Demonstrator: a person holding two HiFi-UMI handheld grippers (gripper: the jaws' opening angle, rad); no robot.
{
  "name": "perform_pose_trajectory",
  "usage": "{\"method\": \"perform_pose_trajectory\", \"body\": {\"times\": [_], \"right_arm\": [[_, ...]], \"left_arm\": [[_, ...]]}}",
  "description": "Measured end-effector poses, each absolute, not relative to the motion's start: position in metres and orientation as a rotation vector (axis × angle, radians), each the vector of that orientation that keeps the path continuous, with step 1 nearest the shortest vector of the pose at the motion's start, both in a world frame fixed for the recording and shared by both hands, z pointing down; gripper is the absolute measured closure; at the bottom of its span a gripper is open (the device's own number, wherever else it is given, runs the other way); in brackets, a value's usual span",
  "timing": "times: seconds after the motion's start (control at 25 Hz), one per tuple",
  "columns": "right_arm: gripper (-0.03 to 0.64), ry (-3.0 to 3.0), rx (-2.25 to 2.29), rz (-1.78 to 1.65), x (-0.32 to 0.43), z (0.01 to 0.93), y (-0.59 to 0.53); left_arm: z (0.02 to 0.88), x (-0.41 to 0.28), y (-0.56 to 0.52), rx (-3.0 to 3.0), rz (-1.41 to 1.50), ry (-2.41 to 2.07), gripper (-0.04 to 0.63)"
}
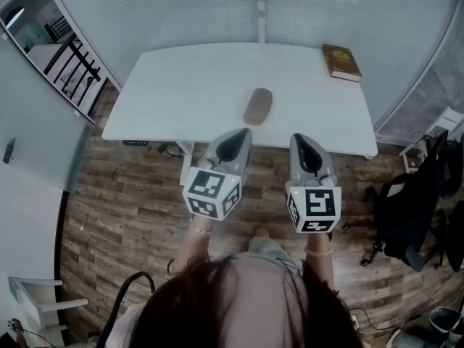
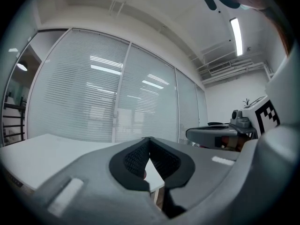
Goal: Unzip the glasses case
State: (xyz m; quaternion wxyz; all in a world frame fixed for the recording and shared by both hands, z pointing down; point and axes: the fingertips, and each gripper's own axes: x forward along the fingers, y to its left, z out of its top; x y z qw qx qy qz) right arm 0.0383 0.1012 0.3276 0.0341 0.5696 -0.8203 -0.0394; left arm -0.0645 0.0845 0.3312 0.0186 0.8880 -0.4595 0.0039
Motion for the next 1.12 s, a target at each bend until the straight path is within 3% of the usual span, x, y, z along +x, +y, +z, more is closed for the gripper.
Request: {"method": "perform_pose_trajectory", "body": {"times": [0.48,1.12], "right_arm": [[0.615,-2.623,1.655,-0.056,0.053,0.337,0.045],[0.615,-2.569,1.628,-0.035,0.034,0.356,-0.04]], "left_arm": [[0.346,-0.043,0.032,2.682,0.031,-1.487,0.594],[0.377,-0.068,-0.056,2.609,0.101,-1.441,0.594]]}}
